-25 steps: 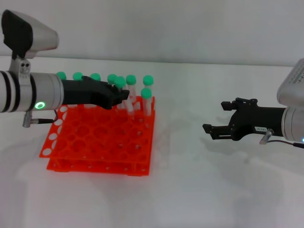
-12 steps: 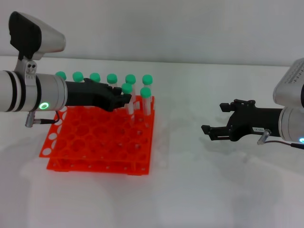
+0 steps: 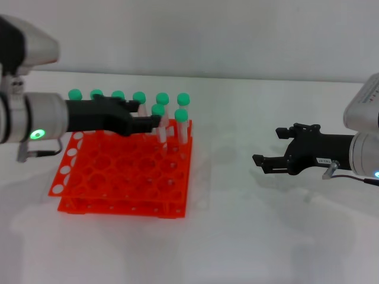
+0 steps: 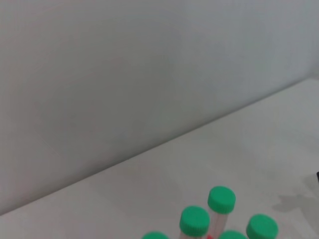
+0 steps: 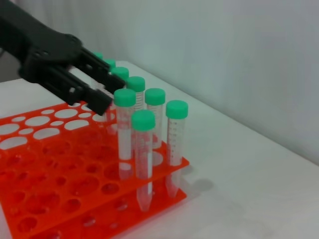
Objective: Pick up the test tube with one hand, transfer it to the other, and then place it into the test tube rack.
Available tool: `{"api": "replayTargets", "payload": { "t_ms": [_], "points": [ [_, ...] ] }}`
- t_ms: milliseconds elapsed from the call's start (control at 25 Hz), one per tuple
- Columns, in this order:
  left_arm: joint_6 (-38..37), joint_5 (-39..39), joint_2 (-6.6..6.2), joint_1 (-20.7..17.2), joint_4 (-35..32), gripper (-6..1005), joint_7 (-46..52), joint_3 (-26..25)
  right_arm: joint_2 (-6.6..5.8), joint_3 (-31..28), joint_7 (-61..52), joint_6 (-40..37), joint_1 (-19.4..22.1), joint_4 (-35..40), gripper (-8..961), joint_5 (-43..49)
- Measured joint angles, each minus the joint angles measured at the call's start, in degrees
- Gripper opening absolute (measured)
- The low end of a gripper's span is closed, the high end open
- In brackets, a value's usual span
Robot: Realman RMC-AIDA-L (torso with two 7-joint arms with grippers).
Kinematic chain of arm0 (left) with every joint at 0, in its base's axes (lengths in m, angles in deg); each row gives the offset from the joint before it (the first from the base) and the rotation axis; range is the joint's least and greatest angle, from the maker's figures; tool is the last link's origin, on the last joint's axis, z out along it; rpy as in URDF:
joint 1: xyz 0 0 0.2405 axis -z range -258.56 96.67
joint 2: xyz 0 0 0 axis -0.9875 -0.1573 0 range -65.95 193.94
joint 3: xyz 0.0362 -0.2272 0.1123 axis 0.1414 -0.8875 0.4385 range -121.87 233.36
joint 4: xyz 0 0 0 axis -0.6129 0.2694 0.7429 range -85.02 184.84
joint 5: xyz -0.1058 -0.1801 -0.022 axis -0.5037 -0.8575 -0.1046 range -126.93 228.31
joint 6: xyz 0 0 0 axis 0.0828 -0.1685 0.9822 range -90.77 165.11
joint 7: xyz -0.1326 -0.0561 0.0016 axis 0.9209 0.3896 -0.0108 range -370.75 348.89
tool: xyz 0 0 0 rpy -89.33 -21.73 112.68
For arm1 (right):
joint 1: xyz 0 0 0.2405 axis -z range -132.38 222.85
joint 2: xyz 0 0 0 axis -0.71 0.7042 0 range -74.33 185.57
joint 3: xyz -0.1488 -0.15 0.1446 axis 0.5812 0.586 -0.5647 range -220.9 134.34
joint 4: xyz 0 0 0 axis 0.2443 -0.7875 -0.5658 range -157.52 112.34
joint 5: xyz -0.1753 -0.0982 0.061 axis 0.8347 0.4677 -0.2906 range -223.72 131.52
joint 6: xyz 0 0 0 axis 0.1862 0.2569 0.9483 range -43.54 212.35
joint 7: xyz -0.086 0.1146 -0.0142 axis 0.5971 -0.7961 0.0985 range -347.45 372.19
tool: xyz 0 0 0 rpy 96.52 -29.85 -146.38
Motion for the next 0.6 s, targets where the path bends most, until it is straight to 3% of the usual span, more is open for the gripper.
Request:
{"api": "replayTargets", "payload": {
  "t_ms": [160,320,440,600],
  "points": [
    [2.06,-5.96,-0.01,-6.12,-4.59,635,-2.61,-0.06,-0.23,-0.3,0.65,0.0,0.84,0.22,874,-1.22],
    [3.9,-17.13,0.01,-14.53,-6.56,651,-11.94,-0.13,-0.28,-2.01,2.83,0.26,2.6,0.94,874,-2.64],
    [5.31,-27.88,0.14,-21.32,-4.63,651,-22.51,-0.24,-0.44,-4.02,6.29,0.86,4.32,0.84,874,-6.2],
    [10.58,-40.45,0.09,-26.73,2.72,650,-35.57,-1.36,-0.57,-6.77,11.26,1.37,6.7,-0.21,874,-10.89]
  ]
}}
